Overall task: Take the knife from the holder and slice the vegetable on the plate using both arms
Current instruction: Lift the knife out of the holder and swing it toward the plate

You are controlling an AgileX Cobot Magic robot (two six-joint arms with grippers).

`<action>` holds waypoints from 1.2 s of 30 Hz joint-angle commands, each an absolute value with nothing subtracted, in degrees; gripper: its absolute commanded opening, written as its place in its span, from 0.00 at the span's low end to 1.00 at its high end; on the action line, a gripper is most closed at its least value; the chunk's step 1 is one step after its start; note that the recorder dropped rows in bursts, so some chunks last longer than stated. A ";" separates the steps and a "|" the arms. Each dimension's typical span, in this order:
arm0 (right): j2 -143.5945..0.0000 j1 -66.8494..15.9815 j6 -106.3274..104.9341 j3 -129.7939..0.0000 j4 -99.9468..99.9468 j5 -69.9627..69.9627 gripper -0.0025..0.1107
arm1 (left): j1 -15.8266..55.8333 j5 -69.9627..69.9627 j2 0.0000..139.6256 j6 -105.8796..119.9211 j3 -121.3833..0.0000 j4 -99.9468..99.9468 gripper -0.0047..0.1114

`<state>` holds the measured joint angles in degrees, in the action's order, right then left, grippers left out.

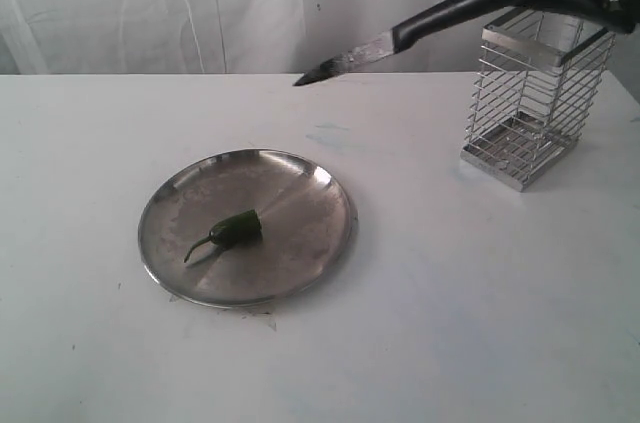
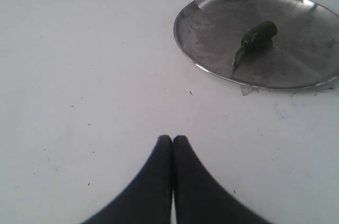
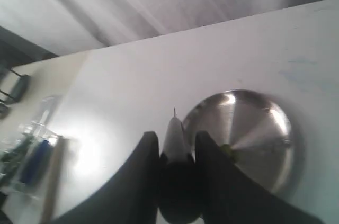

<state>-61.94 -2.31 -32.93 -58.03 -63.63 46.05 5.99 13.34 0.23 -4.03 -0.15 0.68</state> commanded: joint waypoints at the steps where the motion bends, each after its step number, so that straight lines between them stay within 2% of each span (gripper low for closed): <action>1: -61.83 -2.34 -45.38 -51.04 -83.47 43.47 0.02 | 5.79 13.34 0.00 -4.00 0.00 1.02 0.04; 15: -63.11 -2.34 -57.91 -38.75 -99.37 45.52 0.02 | 5.79 13.34 0.00 -4.00 0.00 1.02 0.04; 24: -69.55 -2.34 -63.04 -31.97 -99.95 45.58 0.02 | 5.79 13.34 0.00 -4.00 0.00 1.02 0.04; 31: -76.23 -2.34 -64.01 -32.81 -99.95 40.11 0.02 | 5.79 13.34 0.00 -4.00 0.00 1.02 0.04; 36: -82.45 -2.34 -55.05 -37.63 -99.95 38.67 0.02 | 5.79 13.34 0.00 -4.00 0.00 1.02 0.04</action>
<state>-79.83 -2.31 -59.77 -34.97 -98.92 39.04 5.99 13.34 0.23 -4.03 -0.15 0.68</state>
